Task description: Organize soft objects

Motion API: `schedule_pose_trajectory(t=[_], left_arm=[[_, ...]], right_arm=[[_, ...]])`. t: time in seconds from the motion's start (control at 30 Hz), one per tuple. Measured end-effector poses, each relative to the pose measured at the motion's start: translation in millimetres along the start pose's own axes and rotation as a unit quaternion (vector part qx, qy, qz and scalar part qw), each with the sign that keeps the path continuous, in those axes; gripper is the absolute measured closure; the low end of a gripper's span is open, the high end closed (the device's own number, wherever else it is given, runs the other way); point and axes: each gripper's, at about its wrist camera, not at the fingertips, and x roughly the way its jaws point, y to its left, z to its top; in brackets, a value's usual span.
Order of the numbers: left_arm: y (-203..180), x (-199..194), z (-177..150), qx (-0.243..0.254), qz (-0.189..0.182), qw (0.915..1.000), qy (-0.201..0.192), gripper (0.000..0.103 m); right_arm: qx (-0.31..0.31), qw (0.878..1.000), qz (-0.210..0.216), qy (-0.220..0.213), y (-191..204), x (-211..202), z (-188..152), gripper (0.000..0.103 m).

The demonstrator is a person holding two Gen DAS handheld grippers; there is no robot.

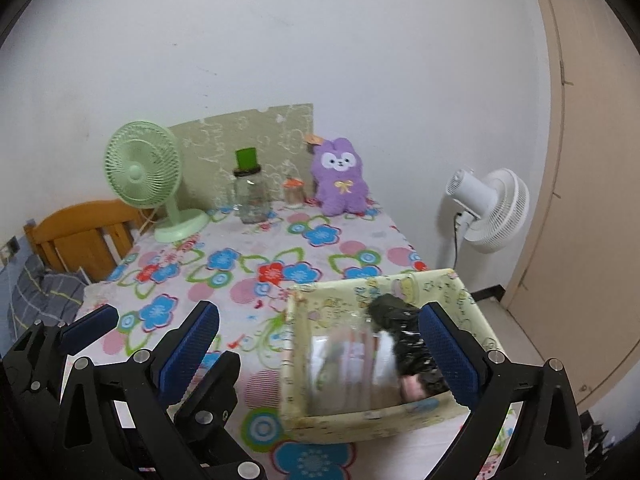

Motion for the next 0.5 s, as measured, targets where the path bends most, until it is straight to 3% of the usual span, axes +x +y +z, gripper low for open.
schedule_pose_trajectory(t=[0.5], left_arm=[[48.2,-39.0,-11.5,-0.038,0.053,0.9973,-0.034,0.000]], right_arm=[[-0.018,0.998,0.039,-0.035,39.4,-33.8,-3.0,0.002]])
